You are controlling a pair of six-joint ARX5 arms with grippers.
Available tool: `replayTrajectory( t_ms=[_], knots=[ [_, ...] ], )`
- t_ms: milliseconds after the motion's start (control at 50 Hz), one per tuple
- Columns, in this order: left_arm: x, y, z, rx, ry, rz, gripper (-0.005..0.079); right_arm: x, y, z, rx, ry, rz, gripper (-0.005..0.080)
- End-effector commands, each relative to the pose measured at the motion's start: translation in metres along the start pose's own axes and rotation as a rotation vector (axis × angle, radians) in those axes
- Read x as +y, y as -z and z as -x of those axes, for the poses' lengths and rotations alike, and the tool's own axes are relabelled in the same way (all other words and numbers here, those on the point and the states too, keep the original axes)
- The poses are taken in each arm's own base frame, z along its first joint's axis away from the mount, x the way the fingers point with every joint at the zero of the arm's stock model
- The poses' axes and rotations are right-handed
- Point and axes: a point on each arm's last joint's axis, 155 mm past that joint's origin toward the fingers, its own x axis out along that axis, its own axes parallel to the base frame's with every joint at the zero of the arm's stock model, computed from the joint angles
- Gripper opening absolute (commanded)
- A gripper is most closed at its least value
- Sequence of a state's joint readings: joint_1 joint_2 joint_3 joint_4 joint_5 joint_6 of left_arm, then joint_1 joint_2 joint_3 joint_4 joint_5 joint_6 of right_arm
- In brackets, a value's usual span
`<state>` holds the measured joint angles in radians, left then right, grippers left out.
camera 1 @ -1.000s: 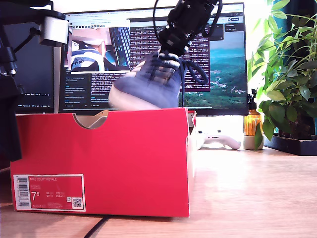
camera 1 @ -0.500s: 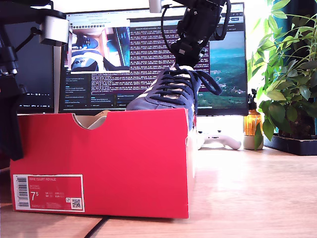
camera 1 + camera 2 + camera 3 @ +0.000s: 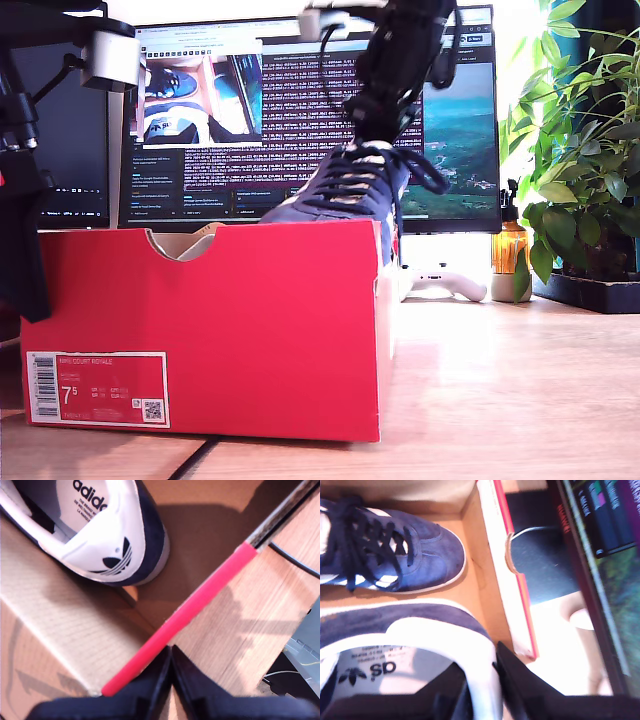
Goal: Pack the blue shoes by picking the first shoe and placing it inside the red shoebox, left side, then picking and rotating the second shoe and placing it in the shoebox
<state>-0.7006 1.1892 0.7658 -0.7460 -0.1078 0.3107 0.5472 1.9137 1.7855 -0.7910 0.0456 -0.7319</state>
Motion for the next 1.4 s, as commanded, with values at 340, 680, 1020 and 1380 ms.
replayTrajectory(
  t_ms=[340,680,1020,1380],
  knots=[
    [-0.001,-0.001,-0.005,0.001,0.000,-0.005,-0.0019,0.020,-0.005,-0.024,0.038,-0.015,-0.026,-0.0013],
    [0.000,-0.001,-0.005,0.000,0.000,-0.006,-0.0019,-0.007,-0.014,-0.022,0.010,0.085,-0.044,-0.0013],
    [0.000,-0.001,-0.005,0.000,-0.001,-0.006,-0.0019,0.014,0.008,-0.021,0.101,0.003,-0.003,-0.0013],
    [0.000,-0.001,-0.005,0.001,-0.001,-0.006,-0.0019,0.022,0.006,-0.029,0.091,-0.032,-0.003,-0.0013]
  ],
)
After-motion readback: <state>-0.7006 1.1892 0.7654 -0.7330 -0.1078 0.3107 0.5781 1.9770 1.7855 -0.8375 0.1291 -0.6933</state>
